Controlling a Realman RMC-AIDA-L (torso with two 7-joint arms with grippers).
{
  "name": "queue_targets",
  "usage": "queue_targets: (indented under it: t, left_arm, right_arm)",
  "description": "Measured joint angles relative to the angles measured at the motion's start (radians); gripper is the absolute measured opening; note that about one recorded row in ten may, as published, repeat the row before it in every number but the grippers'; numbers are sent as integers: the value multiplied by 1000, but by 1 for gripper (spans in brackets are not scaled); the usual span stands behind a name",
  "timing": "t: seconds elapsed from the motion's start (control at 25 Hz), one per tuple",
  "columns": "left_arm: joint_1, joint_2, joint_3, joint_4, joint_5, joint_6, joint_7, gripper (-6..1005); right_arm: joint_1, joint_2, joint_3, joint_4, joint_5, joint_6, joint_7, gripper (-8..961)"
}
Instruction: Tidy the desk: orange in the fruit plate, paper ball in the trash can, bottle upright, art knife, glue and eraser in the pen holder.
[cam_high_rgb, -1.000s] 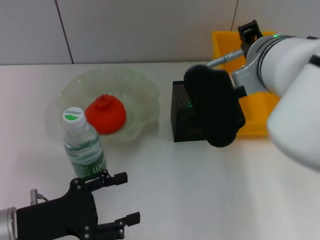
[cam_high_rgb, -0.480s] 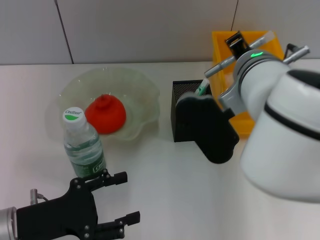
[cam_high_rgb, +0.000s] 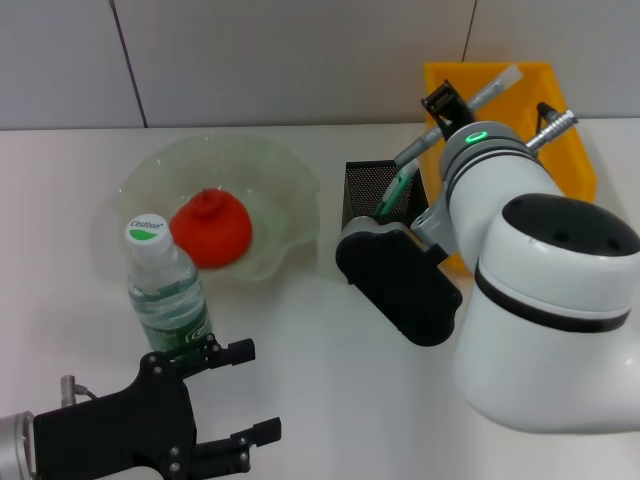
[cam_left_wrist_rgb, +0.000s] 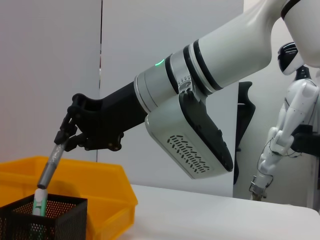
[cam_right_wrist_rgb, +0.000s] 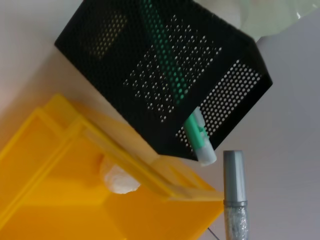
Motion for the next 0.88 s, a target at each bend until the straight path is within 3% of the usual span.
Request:
queue_targets:
  t: [0.88]
  left_arm:
    - [0, 0, 0, -8, 0, -3, -2, 802]
  right_arm:
    - [16, 5, -87, -42, -4, -12, 44, 127]
